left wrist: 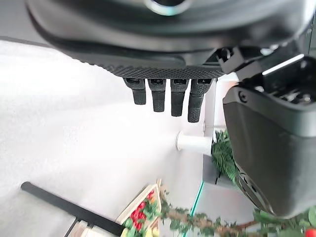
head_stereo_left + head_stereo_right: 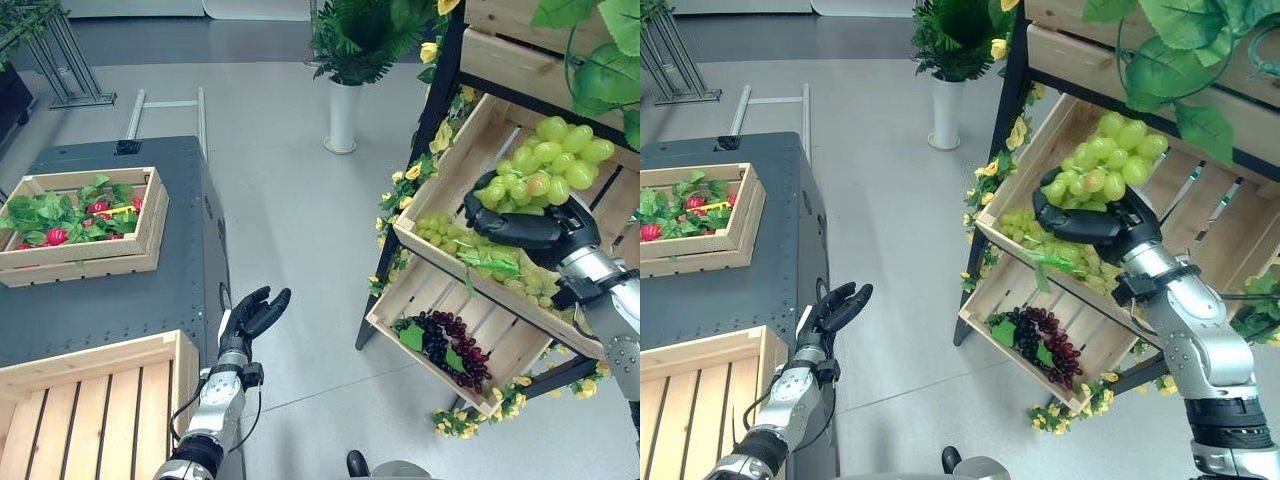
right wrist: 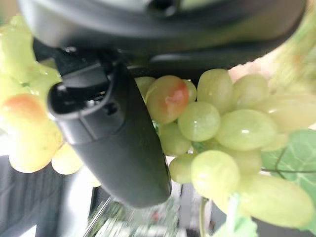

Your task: Pick up the fruits from the basket on one side to the basket on the other side

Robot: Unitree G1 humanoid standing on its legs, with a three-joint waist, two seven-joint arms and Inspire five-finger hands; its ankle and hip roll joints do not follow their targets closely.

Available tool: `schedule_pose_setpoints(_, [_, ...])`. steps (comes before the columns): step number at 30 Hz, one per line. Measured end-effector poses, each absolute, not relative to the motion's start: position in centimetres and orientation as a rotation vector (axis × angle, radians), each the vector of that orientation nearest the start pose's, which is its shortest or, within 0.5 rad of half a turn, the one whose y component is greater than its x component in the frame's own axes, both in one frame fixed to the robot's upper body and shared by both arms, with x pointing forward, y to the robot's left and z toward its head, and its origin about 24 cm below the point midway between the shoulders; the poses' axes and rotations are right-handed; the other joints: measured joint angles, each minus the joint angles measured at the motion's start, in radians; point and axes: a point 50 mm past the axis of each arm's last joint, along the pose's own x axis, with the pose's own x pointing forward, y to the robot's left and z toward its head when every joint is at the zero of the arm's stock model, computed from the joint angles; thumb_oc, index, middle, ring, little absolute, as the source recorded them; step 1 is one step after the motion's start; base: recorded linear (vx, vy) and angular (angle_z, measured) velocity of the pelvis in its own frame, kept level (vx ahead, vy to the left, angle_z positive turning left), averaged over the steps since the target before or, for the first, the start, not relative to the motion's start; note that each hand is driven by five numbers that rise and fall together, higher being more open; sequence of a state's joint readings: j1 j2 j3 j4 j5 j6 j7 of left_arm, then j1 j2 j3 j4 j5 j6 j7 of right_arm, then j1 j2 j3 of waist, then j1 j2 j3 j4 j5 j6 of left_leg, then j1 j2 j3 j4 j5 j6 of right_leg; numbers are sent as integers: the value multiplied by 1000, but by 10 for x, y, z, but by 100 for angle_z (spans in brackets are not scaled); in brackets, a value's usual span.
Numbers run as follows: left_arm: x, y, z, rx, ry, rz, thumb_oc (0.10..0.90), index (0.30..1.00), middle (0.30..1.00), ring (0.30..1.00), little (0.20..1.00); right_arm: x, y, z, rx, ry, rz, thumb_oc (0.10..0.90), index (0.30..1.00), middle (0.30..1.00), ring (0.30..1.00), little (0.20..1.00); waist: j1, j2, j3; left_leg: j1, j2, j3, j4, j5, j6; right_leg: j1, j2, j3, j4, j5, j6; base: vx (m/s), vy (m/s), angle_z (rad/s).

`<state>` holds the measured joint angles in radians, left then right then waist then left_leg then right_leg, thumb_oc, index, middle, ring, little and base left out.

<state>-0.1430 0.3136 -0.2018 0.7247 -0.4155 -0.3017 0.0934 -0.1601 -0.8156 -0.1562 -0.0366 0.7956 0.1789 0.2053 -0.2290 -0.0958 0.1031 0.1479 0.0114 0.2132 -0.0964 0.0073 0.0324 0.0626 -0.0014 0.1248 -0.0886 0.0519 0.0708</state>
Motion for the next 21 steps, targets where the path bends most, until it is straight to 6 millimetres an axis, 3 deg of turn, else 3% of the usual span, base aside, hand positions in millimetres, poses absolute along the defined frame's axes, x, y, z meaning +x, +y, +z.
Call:
schedule_pose_setpoints(2, [246, 215, -50, 8, 308, 115, 800, 900, 900, 900, 900, 275, -305, 152, -16, -45, 87, 400, 300, 300, 300, 300, 2, 0, 0, -2, 0, -5, 0, 0, 0, 0, 0, -1, 0, 0, 0, -22, 1, 5])
schedule_pose_setpoints(11, [249, 215, -43, -7, 276, 95, 800, 900, 900, 900, 900, 261, -381, 128, -50, 209, -179, 400, 300, 300, 300, 300, 41, 2, -2, -11, -1, -25, 0, 2, -1, -3, -2, -23, 0, 0, 0, -23, -7, 5])
schedule_pose_setpoints(18, [248, 214, -44, -2, 283, 80, 800, 900, 900, 900, 900, 266, -397, 122, 11, 271, -233, 400, 300, 300, 300, 300, 58, 1, -2, -18, -4, -35, 0, 2, -1, -7, -4, -29, 0, 0, 0, -43, -6, 4])
schedule_pose_setpoints(19, [248, 213, -45, -1, 285, 73, 800, 900, 900, 900, 900, 267, -400, 124, 14, 270, -249, 496, 444, 444, 444, 444, 62, 1, -2, -21, -5, -37, 0, 3, 0, -8, -5, -29, 0, 0, 0, -25, 6, 5])
schedule_pose_setpoints(20, [247, 212, -45, 1, 287, 66, 800, 900, 900, 900, 900, 267, -404, 126, 1, 278, -260, 695, 742, 742, 742, 742, 70, 1, -2, -22, -5, -38, 0, 3, 0, -9, -5, -29, 0, 0, 0, -22, 10, 3])
schedule_pose_setpoints(21, [247, 211, -45, 2, 288, 63, 800, 900, 900, 900, 900, 267, -407, 127, -23, 293, -268, 800, 900, 900, 900, 900, 75, 1, -2, -22, -5, -38, 0, 3, 0, -9, -6, -29, 0, 0, 0, 0, 0, 0])
